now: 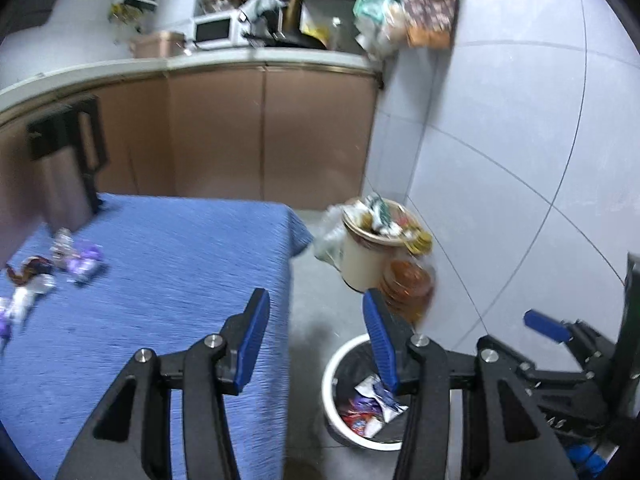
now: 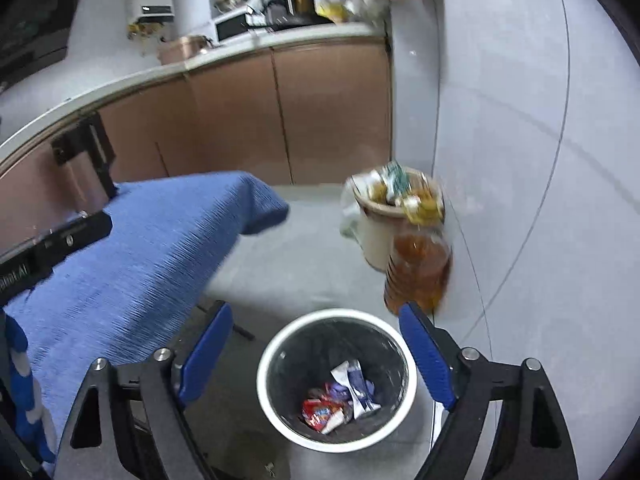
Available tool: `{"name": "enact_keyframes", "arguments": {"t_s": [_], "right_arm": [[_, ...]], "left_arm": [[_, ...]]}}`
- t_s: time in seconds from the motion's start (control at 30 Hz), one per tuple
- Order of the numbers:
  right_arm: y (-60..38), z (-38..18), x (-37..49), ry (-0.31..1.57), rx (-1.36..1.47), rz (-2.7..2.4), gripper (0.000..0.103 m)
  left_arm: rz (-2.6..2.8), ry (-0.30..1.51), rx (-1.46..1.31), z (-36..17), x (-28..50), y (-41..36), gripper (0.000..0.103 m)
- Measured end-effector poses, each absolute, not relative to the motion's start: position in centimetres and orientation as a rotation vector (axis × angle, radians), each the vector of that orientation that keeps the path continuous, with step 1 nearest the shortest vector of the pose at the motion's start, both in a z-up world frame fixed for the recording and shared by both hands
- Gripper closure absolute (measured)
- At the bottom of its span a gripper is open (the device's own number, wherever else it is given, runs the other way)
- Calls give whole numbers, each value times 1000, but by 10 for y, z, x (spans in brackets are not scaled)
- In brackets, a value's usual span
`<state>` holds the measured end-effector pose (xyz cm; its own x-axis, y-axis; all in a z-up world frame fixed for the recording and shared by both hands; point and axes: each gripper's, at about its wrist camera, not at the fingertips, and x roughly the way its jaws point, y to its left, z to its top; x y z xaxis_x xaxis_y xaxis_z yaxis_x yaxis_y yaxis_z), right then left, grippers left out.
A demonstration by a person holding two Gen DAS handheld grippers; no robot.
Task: Collect trash
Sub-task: 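Move both open tools back over the remaining trash on the towel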
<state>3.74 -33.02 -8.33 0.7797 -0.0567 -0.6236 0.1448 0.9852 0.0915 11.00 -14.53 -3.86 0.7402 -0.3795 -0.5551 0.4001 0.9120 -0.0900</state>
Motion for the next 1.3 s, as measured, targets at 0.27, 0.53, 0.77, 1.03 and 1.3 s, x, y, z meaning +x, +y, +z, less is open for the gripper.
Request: {"name": "enact_keyframes", "arguments": {"t_s": [0.27, 0.53, 0.77, 1.03, 1.3], "right_arm": [[-275, -31, 25, 546, 49, -48, 8], [-230, -6, 8, 478, -53, -7, 3], [-206, 8, -8, 436, -75, 24, 0], [-187, 20, -22, 395, -105, 46, 0], [-160, 30, -26, 363, -152, 68, 0]], "left_arm": [[-306, 484, 30, -10, 78, -87, 57], [-189, 448, 5, -8, 59, -35, 57], [-128, 412, -11, -5, 38, -3, 57], [-111, 450, -8, -6, 23, 23, 57], [-83, 461, -66, -1, 15, 60, 48]]}}
